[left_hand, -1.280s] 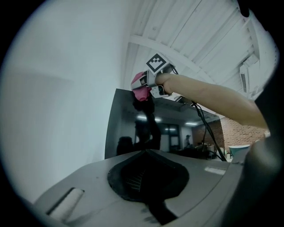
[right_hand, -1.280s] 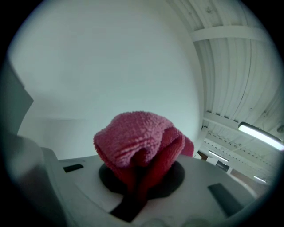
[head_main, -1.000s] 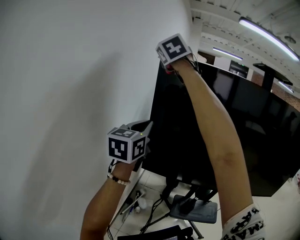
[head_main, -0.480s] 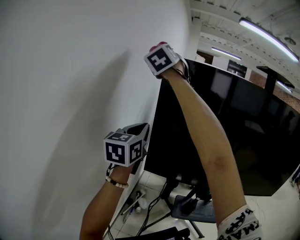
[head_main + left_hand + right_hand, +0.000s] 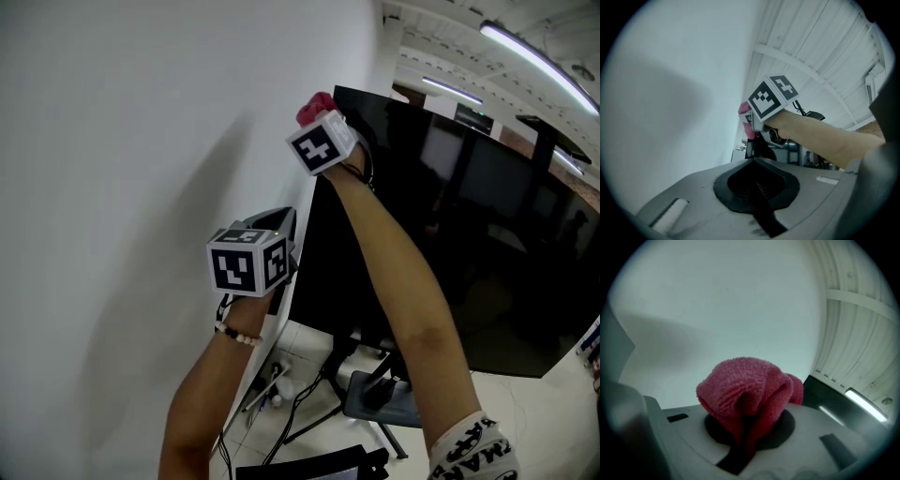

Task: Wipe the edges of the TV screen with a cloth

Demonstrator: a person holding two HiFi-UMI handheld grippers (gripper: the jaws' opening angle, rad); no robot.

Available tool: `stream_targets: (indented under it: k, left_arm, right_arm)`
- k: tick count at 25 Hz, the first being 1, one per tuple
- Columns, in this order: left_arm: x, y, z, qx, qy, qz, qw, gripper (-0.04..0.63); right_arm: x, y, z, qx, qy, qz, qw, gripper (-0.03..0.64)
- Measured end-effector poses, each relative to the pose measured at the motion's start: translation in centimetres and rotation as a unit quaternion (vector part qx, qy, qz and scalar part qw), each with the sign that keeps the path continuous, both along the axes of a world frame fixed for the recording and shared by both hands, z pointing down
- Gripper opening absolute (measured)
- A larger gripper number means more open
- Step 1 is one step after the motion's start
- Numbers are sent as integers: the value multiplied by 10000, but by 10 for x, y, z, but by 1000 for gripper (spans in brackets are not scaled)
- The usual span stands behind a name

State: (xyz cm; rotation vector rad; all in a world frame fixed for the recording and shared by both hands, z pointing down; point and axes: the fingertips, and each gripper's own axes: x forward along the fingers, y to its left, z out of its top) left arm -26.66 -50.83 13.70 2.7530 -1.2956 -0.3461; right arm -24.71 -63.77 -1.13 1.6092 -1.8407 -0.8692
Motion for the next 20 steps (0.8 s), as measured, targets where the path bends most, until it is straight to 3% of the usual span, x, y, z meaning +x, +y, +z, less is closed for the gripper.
stream_targets:
  k: [20]
  left_arm:
    - [0, -19, 110, -526, -225, -464, 9973, 2]
  right_arm:
    - [11, 3, 198, -340, -938, -427, 9941, 46]
